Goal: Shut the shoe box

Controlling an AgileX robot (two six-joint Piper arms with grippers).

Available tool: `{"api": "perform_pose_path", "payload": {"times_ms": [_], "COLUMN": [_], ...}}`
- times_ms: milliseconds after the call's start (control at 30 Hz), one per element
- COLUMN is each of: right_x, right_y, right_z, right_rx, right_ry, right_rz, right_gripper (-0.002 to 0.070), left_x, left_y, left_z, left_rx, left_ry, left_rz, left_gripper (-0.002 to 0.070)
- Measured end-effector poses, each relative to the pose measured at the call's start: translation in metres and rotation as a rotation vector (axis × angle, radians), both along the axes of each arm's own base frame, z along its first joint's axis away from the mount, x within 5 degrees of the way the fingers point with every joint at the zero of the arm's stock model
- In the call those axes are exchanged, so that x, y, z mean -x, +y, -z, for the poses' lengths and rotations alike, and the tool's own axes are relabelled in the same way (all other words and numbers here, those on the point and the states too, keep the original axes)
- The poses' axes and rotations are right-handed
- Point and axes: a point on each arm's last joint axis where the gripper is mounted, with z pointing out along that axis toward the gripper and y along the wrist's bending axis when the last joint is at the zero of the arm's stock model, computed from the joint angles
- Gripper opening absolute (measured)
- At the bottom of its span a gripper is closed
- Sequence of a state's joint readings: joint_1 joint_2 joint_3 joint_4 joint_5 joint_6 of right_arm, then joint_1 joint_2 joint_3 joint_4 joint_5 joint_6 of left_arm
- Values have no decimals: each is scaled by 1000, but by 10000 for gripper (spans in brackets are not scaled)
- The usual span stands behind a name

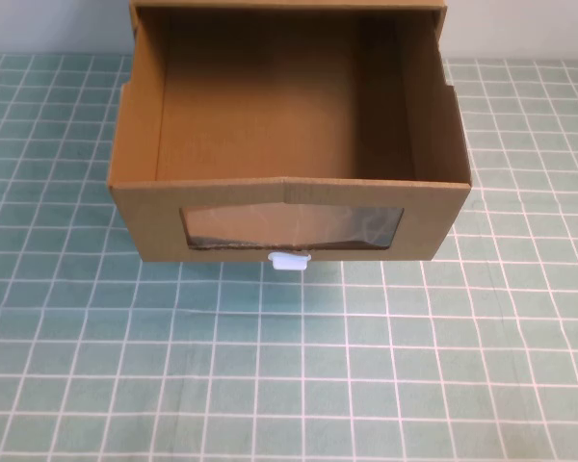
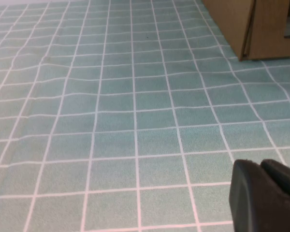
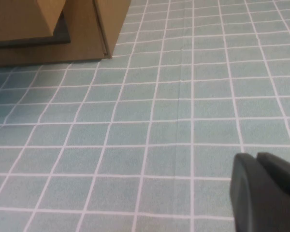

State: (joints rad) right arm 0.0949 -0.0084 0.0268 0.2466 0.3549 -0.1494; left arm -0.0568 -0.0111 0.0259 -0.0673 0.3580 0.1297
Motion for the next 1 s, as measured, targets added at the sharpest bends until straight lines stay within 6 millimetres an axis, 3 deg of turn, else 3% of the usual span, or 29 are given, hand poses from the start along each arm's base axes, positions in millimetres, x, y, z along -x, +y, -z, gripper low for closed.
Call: {"api": "perform_pose_path", "payload": {"times_ms": [233,1000], "right_x": [0,0], "right_y": [0,0], "right_z": [0,0], "right_rx": [0,0], "right_ry": [0,0], "right_rz": [0,0], "right_gripper": [-12,-12], "left_x": [0,-1], "left_y": [2,2], "left_z": [-1,-2], "left_rx": [-83,-80], "left_ry": [-12,-24], "left_rz": [5,5], "left_gripper": [-5,-5]}}
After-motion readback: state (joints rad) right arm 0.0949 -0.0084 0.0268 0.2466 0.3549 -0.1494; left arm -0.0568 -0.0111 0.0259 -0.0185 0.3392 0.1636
